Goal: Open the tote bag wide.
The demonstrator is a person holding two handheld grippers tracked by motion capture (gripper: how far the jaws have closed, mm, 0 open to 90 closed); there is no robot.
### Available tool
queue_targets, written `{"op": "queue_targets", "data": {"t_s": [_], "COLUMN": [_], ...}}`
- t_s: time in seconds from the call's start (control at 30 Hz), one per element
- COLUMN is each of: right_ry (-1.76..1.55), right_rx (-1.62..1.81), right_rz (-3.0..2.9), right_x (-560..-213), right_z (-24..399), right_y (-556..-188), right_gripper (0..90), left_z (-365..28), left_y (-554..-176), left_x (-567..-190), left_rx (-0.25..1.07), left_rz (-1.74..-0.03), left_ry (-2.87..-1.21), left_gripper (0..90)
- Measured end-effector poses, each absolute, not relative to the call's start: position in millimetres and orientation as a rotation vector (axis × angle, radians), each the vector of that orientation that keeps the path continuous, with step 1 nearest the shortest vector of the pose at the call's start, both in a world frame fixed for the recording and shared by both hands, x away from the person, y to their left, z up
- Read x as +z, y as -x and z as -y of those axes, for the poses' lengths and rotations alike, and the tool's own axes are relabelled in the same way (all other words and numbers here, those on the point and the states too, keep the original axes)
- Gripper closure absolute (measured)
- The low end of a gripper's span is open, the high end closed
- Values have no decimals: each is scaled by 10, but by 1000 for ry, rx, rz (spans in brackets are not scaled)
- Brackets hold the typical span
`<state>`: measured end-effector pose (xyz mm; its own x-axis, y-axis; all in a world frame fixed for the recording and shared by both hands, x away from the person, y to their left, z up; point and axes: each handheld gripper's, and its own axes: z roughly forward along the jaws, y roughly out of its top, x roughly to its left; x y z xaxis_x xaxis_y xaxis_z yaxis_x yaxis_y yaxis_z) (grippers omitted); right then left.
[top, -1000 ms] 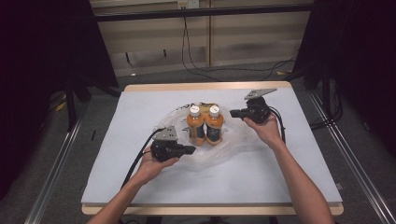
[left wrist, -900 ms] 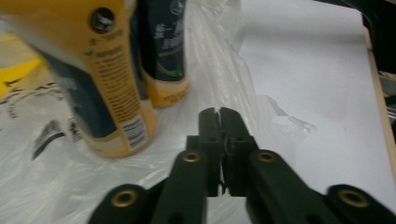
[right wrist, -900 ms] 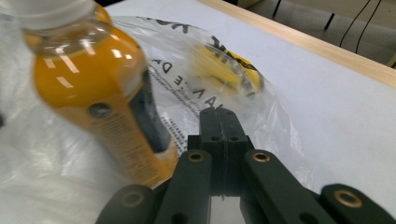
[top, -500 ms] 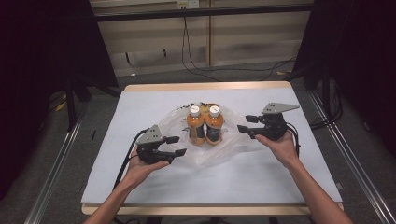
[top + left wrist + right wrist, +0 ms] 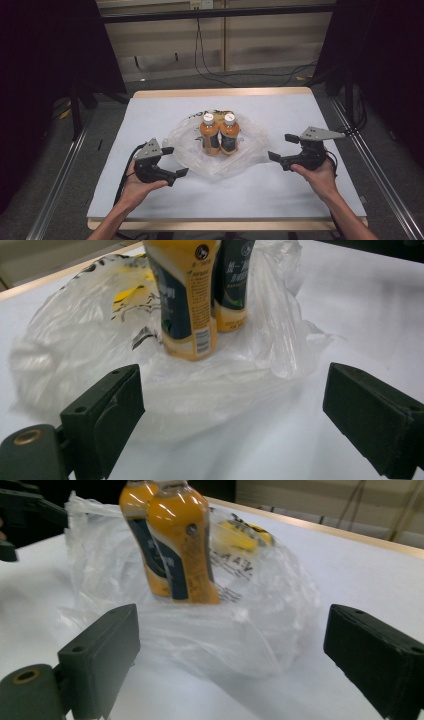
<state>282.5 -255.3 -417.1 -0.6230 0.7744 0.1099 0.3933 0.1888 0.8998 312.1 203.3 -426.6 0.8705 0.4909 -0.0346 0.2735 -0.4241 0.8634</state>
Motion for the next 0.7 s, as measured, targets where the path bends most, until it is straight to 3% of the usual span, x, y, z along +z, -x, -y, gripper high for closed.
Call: {"op": "queue_targets", "data": {"t_s": [0.7], "right_ry": [-1255], "right_rx": [1385], "right_rz": [-1957], "right_x": [-4401], "right_z": [3081], "right_y": [-2089], "right_gripper": [76], "left_z": [-2690], "left_y": [-2768], "left_x": [-4500], "left_rx": [354], "left_rz": [-772], "left_ry": [-1959], "left_gripper": [32]}}
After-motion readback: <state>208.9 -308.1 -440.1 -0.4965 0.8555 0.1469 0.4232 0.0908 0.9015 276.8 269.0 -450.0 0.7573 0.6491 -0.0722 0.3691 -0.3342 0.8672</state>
